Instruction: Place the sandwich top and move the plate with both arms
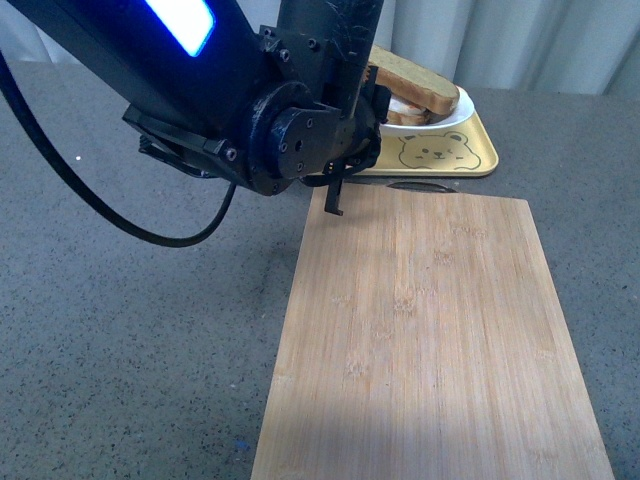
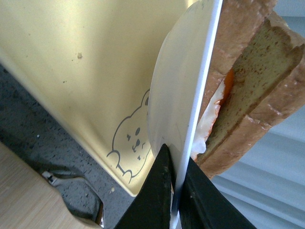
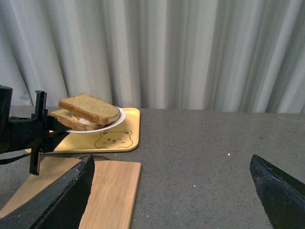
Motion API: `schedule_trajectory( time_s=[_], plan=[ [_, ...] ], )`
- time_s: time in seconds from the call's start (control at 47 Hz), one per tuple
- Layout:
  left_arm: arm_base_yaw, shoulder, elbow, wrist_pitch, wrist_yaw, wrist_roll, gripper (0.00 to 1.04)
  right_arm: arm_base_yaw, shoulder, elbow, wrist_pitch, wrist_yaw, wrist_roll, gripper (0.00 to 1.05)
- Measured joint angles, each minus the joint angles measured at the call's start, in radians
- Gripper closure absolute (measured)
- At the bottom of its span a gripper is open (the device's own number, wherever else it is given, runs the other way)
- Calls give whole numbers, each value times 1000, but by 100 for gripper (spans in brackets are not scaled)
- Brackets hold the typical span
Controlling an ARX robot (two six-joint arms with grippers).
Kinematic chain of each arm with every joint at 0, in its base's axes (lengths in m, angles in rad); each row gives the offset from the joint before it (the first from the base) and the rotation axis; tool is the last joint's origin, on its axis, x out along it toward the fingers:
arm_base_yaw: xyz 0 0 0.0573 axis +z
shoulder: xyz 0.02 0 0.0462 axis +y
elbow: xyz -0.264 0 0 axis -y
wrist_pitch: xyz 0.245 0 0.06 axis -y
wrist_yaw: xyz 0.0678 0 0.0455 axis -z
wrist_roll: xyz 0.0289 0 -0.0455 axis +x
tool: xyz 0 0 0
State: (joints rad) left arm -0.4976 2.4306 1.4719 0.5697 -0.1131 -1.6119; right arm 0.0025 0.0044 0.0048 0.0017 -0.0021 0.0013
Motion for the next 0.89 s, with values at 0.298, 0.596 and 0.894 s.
schedule_trajectory(
  time_s=[0.298,0.596,0.894],
  plan=[
    [19,21,40,-92,6,99,86,0,0,0,0,0,0,9],
    [21,-171,-114,-195,-29,341,32,0,0,0,0,0,0,9],
    [75,-344,-579,552,-278,1292,49,0,0,0,0,0,0,9]
  ],
)
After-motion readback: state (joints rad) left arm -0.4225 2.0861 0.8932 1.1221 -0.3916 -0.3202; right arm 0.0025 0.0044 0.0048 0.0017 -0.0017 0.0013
